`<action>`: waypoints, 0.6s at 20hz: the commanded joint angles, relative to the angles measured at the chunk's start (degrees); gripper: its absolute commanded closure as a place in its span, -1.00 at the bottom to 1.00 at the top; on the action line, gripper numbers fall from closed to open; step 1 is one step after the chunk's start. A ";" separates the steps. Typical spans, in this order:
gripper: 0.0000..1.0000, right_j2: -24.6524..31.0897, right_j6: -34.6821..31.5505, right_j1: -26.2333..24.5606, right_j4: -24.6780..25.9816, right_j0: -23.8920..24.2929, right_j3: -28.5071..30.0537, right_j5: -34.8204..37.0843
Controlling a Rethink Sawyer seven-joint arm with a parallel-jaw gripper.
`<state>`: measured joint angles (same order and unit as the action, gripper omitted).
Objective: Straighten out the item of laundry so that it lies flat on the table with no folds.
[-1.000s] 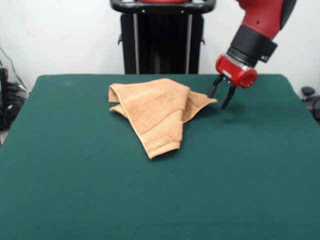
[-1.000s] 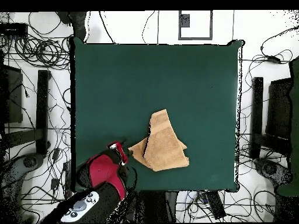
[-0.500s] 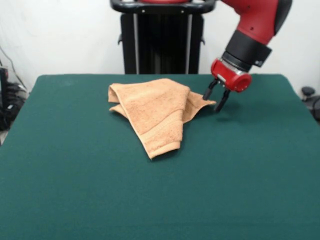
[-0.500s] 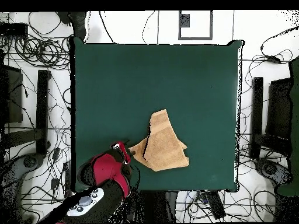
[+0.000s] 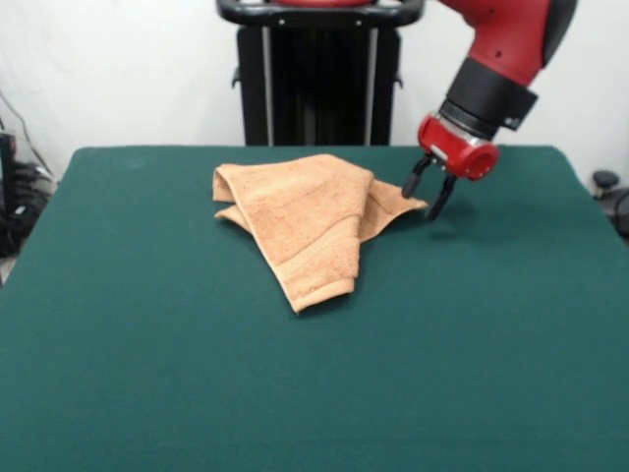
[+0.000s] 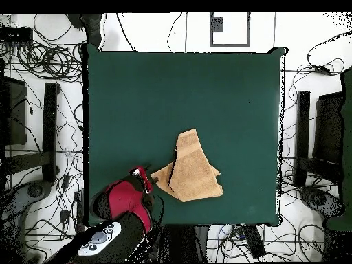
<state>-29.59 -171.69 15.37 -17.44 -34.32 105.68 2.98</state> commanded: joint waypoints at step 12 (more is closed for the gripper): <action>-1.00 6.63 -2.86 -1.05 1.06 -0.60 -0.07 0.07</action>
<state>-29.54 -171.69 15.37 -17.44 -34.70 105.68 2.99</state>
